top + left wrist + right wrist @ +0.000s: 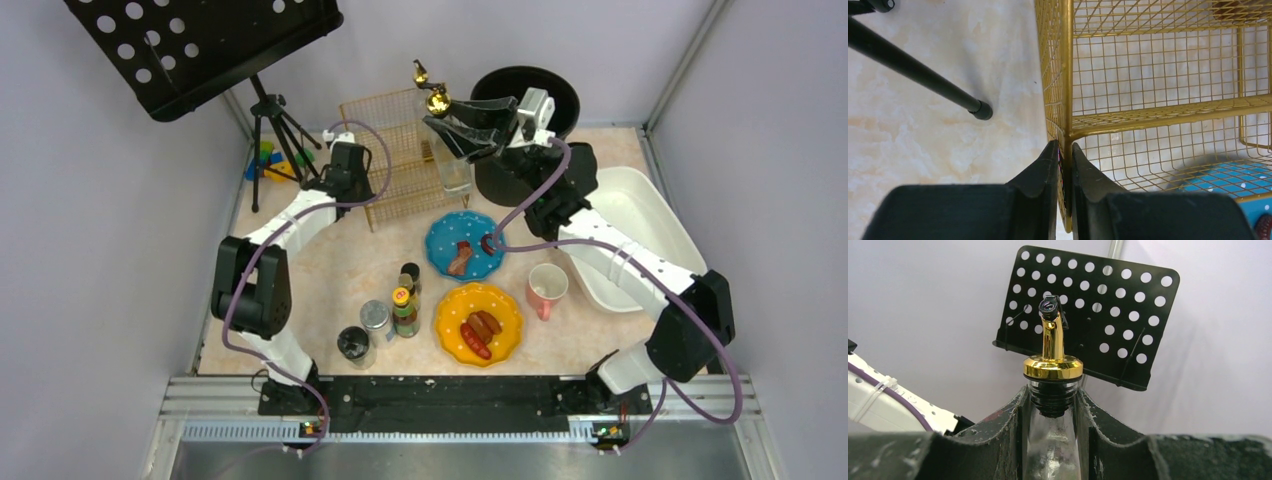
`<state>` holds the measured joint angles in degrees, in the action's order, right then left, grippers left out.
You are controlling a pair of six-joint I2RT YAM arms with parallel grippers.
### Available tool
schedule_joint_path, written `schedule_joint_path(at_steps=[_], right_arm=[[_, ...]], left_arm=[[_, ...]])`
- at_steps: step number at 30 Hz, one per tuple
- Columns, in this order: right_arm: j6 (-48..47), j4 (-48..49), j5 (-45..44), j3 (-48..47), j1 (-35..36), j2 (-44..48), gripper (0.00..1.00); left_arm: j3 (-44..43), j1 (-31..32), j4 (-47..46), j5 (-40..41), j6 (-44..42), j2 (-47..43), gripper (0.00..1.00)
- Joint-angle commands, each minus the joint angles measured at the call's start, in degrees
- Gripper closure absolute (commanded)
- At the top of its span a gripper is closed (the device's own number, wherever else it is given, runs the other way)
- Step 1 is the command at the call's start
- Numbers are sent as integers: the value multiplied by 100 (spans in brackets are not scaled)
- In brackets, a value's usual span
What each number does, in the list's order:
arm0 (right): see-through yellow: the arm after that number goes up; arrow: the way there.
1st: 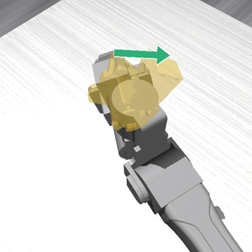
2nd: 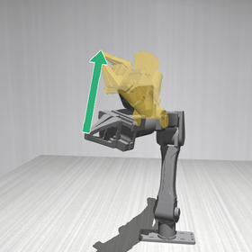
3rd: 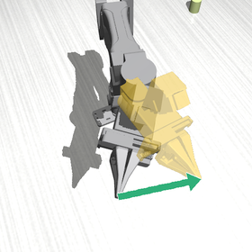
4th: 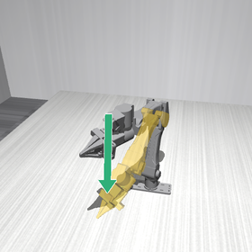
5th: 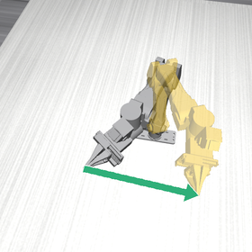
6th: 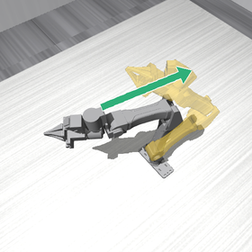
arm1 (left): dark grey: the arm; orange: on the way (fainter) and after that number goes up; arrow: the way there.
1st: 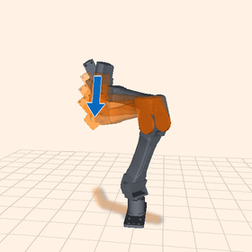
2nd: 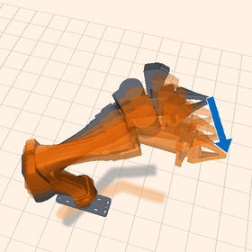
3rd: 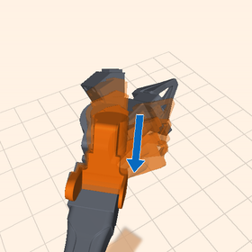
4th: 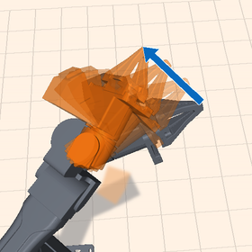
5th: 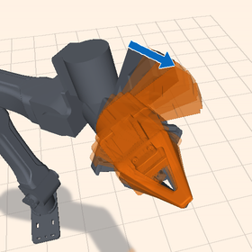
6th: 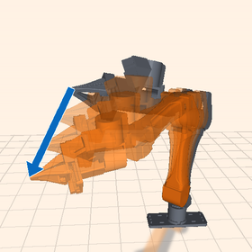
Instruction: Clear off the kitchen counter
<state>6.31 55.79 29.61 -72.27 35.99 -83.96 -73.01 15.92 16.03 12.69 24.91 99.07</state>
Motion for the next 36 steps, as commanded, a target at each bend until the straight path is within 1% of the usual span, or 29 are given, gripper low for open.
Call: schedule_joint_path(at_steps=[1, 10, 15, 16, 19, 20, 22, 23, 27, 29, 33, 36], right_arm=[[91, 664, -71, -103, -5, 406, 100], [380, 798, 79, -291, 13, 198, 100], [551, 937, 115, -450, 14, -22, 100], [572, 968, 119, -487, 14, -79, 100], [644, 1055, 133, -637, 16, -287, 100], [672, 1064, 133, -706, 14, -336, 100], [730, 1086, 132, -837, 13, -489, 100], [760, 1098, 113, -902, 14, -595, 100], [866, 1121, 39, -1186, 14, -908, 100], [888, 1089, 22, -1338, 16, -1057, 100], [851, 1019, -81, -1683, 17, -1371, 100], [763, 951, -217, -1943, 14, -1639, 100]], left_arm=[[325, 86, 212, -389, 116, -438, 100], [831, 195, 193, -434, 224, -1003, 100], [895, 261, 251, -417, 208, -1184, 100], [894, 262, 271, -378, 215, -1213, 97], [891, 261, 295, -277, 216, -1266, 68], [878, 262, 305, -263, 198, -1275, 61], [817, 262, 320, -284, 142, -1270, 49], [729, 262, 387, -286, 135, -1253, 45], [478, 262, 528, -250, 160, -1331, 36], [359, 262, 546, -247, 178, -1476, 33], [93, 262, 704, -92, 203, -1820, 32], [48, 262, 745, 119, 236, -2274, 32]])
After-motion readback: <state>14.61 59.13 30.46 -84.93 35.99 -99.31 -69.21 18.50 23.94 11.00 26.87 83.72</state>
